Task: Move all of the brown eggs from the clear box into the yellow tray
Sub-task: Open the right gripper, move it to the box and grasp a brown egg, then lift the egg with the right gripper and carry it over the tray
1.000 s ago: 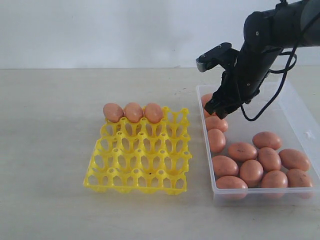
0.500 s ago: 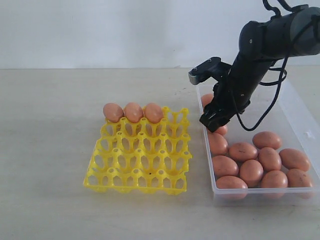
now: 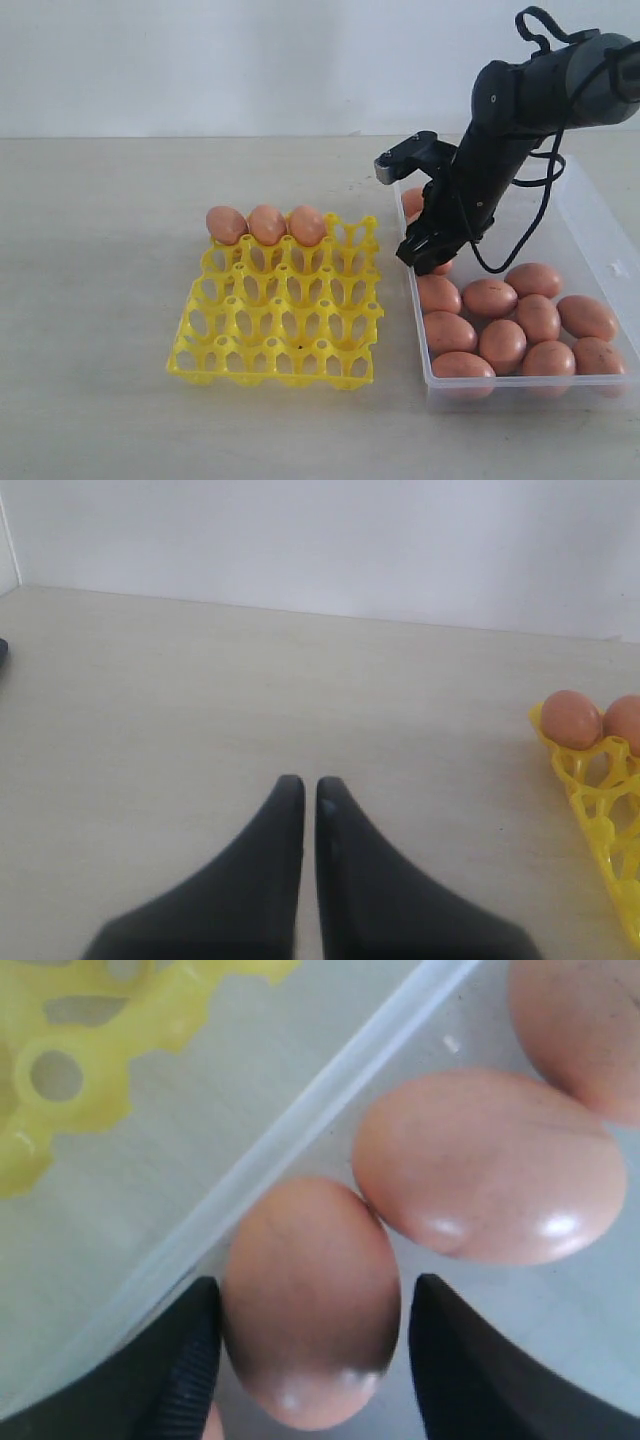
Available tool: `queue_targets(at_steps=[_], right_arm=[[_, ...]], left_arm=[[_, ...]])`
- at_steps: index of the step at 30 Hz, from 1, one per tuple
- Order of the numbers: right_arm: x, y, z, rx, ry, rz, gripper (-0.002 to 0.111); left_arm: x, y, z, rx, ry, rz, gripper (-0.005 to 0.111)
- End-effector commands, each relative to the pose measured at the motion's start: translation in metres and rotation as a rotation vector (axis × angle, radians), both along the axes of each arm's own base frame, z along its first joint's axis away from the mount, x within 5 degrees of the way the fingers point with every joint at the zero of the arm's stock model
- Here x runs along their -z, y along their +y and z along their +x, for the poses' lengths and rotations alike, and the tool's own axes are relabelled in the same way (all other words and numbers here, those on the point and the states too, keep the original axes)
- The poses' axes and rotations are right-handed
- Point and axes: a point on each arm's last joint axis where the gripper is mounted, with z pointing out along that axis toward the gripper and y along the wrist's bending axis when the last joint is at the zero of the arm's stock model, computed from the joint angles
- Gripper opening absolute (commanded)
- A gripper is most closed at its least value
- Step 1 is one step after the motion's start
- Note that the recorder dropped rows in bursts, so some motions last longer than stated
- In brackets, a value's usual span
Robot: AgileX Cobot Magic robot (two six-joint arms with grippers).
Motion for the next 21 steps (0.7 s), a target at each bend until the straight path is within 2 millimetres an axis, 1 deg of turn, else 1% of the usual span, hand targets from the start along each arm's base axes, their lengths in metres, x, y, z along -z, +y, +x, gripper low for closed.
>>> queue_targets(at_steps=[1,3,6,8,10,12,16,21], right_arm=[[-0.001,-0.002,0.003,0.022,-0.015,0.011,0.023],[-0.002,-0.002,0.003,0.022,-0.017,0.012,0.013],[-0.003,-0.002,0.003,0.021,-0.020,0.010,0.004],[-0.005,-0.002,0.003,0.021,-0.026,0.011,0.000],[-0.009,-0.003,0.003,0.023,-0.035,0.013,0.000],[-0.018,-0.004,0.002,0.025,-0.057,0.017,0.000],[-0.043,-0.004,0.001,0.029,-0.135,0.031,0.000],[-0.076,-0.004,0.004,0.099,-0.311,0.085,0.000]], left_arm=[[0.001,0.000,0.000,-0.002,-0.003,0.004,0.004],[0.001,0.000,0.000,-0.002,-0.003,0.004,0.004],[0.000,0.000,0.000,-0.003,-0.006,0.004,0.004],[0.000,0.000,0.000,-0.003,-0.006,0.004,0.004],[0.000,0.000,0.000,-0.003,-0.006,0.004,0.004],[0.000,0.000,0.000,-0.003,-0.006,0.004,0.004],[0.000,0.000,0.000,-0.003,-0.006,0.004,0.004],[0.000,0.000,0.000,-0.003,-0.006,0.004,0.004]])
